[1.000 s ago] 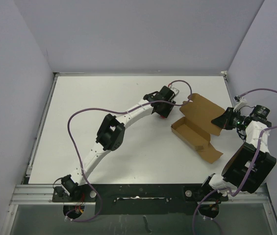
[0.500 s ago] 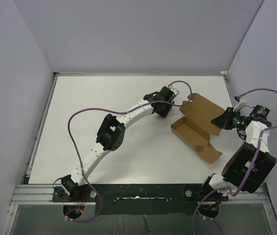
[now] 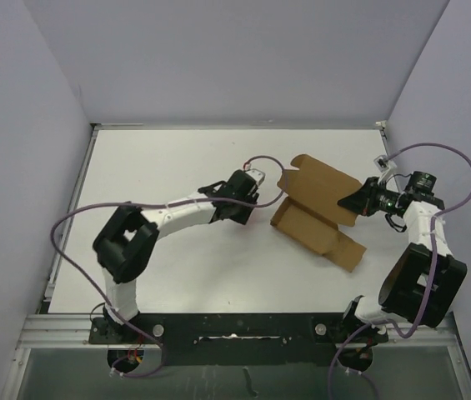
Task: Fold the paper box
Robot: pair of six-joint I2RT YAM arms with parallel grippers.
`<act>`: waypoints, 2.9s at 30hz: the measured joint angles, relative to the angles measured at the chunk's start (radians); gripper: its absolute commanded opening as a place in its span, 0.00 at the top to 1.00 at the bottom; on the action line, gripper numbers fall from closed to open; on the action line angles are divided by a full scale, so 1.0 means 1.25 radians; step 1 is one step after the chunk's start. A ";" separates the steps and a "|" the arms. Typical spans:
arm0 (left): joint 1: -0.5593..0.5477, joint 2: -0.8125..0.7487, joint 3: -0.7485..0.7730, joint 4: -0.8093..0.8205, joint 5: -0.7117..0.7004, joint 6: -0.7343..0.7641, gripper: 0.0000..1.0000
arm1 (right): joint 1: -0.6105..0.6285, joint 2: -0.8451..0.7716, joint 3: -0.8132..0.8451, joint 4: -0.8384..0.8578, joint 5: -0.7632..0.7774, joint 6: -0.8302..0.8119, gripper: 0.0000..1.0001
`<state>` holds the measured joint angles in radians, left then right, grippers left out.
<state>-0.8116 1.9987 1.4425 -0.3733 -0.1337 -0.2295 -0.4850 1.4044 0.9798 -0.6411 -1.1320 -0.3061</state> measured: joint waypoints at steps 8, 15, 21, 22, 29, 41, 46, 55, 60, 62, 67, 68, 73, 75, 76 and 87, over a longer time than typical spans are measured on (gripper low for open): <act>0.000 -0.416 -0.414 0.078 -0.039 -0.130 0.94 | 0.149 0.019 -0.023 0.065 -0.039 0.030 1.00; 0.001 -0.571 -0.587 0.038 -0.092 -0.229 0.93 | 0.274 0.091 -0.023 0.107 -0.063 0.057 1.00; 0.002 -0.574 -0.616 -0.001 -0.123 -0.274 0.76 | 0.359 0.125 -0.009 0.090 -0.064 0.035 1.00; 0.002 -0.574 -0.617 -0.003 -0.126 -0.279 0.73 | 0.369 0.128 -0.004 0.084 -0.064 0.030 1.00; 0.007 -0.574 -0.617 -0.012 -0.139 -0.310 0.57 | 0.407 0.133 0.014 0.068 -0.064 0.013 1.00; 0.012 -0.782 -0.670 0.021 -0.061 -0.300 0.05 | 0.425 0.158 0.024 0.033 -0.060 -0.023 1.00; 0.074 -0.932 -0.782 0.200 0.109 -0.271 0.02 | 0.424 0.151 0.033 0.001 -0.059 -0.062 1.00; 0.379 -0.701 -0.776 0.601 0.551 -0.357 0.08 | 0.425 0.151 0.060 -0.062 -0.068 -0.142 1.00; 0.373 -0.596 -0.725 0.662 0.651 -0.341 0.09 | 0.432 0.151 0.070 -0.082 -0.067 -0.173 1.00; 0.372 -0.591 -0.706 0.661 0.659 -0.317 0.09 | 0.439 0.151 0.071 -0.090 -0.066 -0.183 1.00; 0.356 -0.578 -0.627 0.617 0.651 -0.241 0.18 | 0.452 0.151 0.074 -0.101 -0.064 -0.198 1.00; 0.352 -0.569 -0.606 0.601 0.647 -0.227 0.21 | 0.452 0.151 0.075 -0.103 -0.064 -0.201 1.00; 0.316 -0.520 -0.469 0.455 0.606 -0.141 0.22 | 0.457 0.151 0.075 -0.108 -0.061 -0.210 1.00; 0.289 -0.500 -0.411 0.386 0.590 -0.098 0.23 | 0.457 0.151 0.075 -0.108 -0.060 -0.211 1.00; 0.276 -0.487 -0.377 0.347 0.587 -0.074 0.23 | 0.457 0.151 0.075 -0.109 -0.060 -0.211 1.00; 0.259 -0.311 -0.130 0.044 0.678 0.175 0.38 | 0.464 0.138 0.075 -0.118 -0.058 -0.233 1.00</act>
<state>-0.4881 1.6096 1.2797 -0.3180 0.7132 -0.0105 0.0952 1.5764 1.0737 -0.7891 -1.2041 -0.5972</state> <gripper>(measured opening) 0.695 0.038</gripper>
